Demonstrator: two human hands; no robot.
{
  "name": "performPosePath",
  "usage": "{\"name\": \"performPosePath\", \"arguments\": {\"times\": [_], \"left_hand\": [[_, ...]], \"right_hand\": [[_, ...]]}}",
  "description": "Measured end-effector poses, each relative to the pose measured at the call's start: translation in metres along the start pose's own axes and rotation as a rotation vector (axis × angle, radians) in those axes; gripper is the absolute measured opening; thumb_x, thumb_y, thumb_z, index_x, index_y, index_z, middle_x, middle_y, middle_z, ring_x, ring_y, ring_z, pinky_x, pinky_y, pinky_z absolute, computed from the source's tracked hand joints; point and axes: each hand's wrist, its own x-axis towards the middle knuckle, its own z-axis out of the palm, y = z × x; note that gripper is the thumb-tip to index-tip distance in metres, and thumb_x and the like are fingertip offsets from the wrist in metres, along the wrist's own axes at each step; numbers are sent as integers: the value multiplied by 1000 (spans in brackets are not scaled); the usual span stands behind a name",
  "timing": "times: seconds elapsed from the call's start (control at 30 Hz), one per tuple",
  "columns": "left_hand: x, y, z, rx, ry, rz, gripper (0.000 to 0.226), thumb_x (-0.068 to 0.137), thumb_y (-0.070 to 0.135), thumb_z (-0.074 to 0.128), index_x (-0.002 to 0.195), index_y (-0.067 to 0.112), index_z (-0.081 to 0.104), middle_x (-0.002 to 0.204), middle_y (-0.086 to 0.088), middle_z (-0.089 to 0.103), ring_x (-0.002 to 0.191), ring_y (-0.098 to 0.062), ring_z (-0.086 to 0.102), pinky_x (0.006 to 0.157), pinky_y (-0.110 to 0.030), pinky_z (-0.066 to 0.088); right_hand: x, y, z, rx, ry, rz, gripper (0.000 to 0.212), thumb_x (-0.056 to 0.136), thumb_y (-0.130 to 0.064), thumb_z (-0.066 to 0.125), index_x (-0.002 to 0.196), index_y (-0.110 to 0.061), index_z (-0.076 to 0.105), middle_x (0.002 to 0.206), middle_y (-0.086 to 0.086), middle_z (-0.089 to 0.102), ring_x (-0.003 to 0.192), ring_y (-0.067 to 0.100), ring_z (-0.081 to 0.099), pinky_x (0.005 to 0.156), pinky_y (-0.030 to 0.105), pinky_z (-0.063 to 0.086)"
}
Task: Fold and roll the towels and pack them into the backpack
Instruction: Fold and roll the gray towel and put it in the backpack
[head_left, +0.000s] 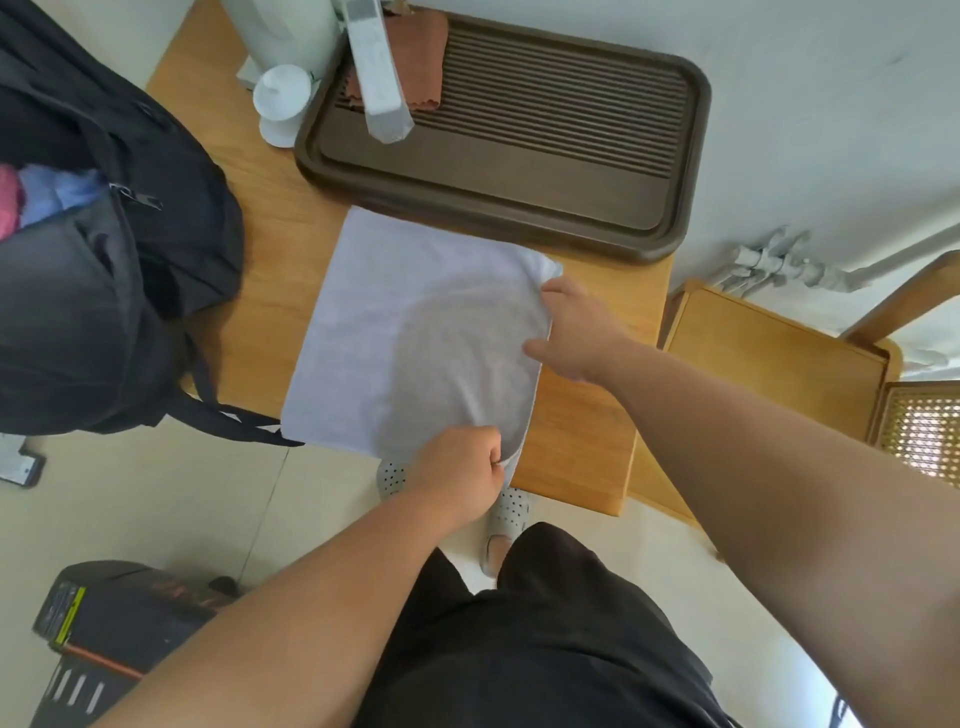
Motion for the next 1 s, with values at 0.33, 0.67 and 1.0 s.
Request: {"name": "performPosePath", "arguments": {"times": [0.33, 0.67, 1.0], "left_hand": [[-9, 0, -16, -118, -129, 55, 35, 99, 47, 52, 73, 24, 57, 69, 8, 54, 68, -10, 53, 65, -31, 45], [26, -68, -53, 413, 27, -152, 118, 69, 83, 61, 158, 37, -2, 164, -4, -26, 153, -33, -12, 121, -55, 2], [61, -84, -80, 436, -135, -1, 135, 57, 92, 59, 155, 37, -16, 162, -1, -32, 151, -38, -17, 120, -61, 15]], "right_hand": [[-15, -8, 13, -318, 12, -67, 81, 92, -65, 49, 157, -31, 14, 167, 5, -7, 153, 35, 1, 119, 58, 17], [-1, -2, 49, -453, -32, -132, 108, 76, -94, 23, 153, -37, -25, 160, 7, -36, 145, 38, -34, 115, 68, -8], [-19, 8, 48, -480, -67, -160, 140, 48, -101, 47, 150, -43, -29, 159, 9, -38, 142, 42, -38, 116, 69, -6]]}}
